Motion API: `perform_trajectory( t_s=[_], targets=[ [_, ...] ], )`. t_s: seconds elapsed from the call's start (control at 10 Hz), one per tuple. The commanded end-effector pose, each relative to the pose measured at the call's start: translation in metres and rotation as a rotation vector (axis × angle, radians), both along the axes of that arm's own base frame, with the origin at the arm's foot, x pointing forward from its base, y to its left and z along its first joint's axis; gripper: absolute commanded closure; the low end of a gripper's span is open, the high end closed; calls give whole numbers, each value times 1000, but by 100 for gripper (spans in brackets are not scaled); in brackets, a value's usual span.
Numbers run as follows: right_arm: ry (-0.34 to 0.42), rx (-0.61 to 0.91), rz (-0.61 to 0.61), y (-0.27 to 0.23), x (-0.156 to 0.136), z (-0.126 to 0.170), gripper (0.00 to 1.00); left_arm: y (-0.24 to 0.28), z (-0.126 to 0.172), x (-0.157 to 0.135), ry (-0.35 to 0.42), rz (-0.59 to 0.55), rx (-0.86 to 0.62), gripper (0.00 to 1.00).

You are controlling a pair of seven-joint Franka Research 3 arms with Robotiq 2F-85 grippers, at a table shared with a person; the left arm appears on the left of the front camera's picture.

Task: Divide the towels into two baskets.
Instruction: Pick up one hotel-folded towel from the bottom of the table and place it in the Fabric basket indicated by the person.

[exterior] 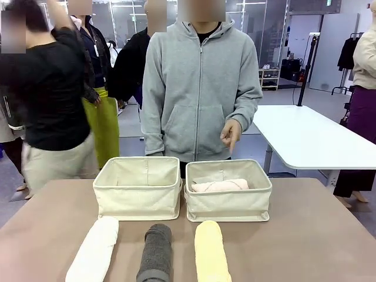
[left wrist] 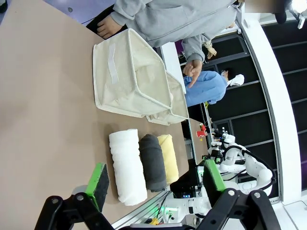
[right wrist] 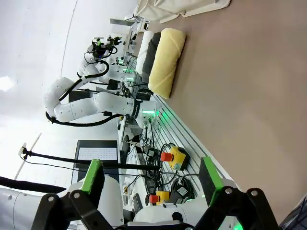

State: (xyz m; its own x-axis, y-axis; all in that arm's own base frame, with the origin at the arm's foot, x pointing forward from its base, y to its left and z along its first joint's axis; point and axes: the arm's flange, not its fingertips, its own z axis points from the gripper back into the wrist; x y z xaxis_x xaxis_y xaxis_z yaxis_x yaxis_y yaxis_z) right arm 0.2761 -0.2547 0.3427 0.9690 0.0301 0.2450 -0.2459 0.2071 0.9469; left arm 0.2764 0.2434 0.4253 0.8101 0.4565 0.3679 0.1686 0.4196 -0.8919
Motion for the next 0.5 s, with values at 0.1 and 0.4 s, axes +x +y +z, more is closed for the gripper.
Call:
perform_trajectory(
  t_s=[0.1, 0.4],
  targets=[
    [-4, -7, 5, 1, -4, 3, 0, 2, 3, -2, -14, 0, -12, 0],
    [-4, -7, 5, 1, -4, 3, 0, 2, 3, -2, -14, 0, -12, 0]
  ],
)
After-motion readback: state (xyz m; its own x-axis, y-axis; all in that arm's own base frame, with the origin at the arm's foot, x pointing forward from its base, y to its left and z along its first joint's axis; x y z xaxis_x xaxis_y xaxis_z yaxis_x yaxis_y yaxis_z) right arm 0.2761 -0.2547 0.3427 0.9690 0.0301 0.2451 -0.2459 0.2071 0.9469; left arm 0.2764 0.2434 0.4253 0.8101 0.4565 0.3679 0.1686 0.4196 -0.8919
